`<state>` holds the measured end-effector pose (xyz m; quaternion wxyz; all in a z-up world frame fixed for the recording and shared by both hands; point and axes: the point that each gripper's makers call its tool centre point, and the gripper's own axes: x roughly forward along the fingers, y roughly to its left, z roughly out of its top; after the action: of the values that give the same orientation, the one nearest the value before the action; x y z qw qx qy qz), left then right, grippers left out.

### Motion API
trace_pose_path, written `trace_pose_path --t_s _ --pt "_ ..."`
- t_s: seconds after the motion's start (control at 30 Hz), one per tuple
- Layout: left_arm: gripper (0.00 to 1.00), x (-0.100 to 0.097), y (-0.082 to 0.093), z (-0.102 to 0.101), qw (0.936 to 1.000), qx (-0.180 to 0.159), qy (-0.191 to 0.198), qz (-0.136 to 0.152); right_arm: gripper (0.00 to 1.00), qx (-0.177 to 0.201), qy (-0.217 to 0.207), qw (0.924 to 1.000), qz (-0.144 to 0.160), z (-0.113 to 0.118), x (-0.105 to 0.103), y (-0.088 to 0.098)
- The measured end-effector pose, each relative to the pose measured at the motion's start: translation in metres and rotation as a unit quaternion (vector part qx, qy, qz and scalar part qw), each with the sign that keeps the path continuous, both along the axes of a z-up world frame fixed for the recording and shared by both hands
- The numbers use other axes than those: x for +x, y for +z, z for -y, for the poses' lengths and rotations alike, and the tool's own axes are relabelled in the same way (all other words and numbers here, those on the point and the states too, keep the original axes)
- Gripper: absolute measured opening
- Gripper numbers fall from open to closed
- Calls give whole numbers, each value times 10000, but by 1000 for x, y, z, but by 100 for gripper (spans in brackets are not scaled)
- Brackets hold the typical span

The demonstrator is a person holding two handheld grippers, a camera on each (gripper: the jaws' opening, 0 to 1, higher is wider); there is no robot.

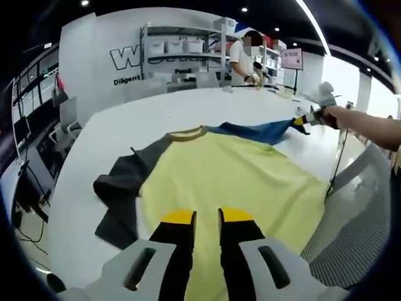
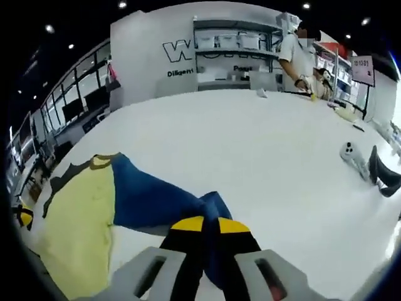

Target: Fold the garment on the visible template until the final outline fits inside the template.

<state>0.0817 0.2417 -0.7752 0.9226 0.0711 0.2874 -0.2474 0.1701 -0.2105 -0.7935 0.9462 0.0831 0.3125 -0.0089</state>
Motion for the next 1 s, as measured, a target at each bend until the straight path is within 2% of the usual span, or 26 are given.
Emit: trace_pose_path --t_s 0.13,0.27,0.4,0.5,0.67,0.7,0.73,0.87,1.0 --pt "13 1 0 -5 10000 -7 61 -1 0 363 -180 9992 73 4 1 2" --pt "13 1 -2 -8 9999 15 98 -20 0 769 -361 9964 -42 9 -2 -7" --pt "12 1 -1 -11 9999 25 141 -30 0 739 -428 9963 -119 13 -6 -18" --pt "12 1 -2 -12 9999 50 144 -41 0 1090 -608 9920 167 12 -2 -8" --pt "12 3 -5 -11 9998 77 131 -84 0 1006 -829 9907 382 24 1 1" --pt "12 3 -5 -11 9999 82 122 -80 0 1254 -1017 9853 551 27 4 5" --pt "12 3 -4 -10 9999 77 117 -78 0 1346 -1068 9833 603 28 4 7" --pt "12 4 -5 -8 9999 79 93 -83 0 1044 -1325 9850 360 45 0 -3" --pt "12 5 -5 -8 9999 100 84 -89 0 984 -1641 9800 547 64 0 5"
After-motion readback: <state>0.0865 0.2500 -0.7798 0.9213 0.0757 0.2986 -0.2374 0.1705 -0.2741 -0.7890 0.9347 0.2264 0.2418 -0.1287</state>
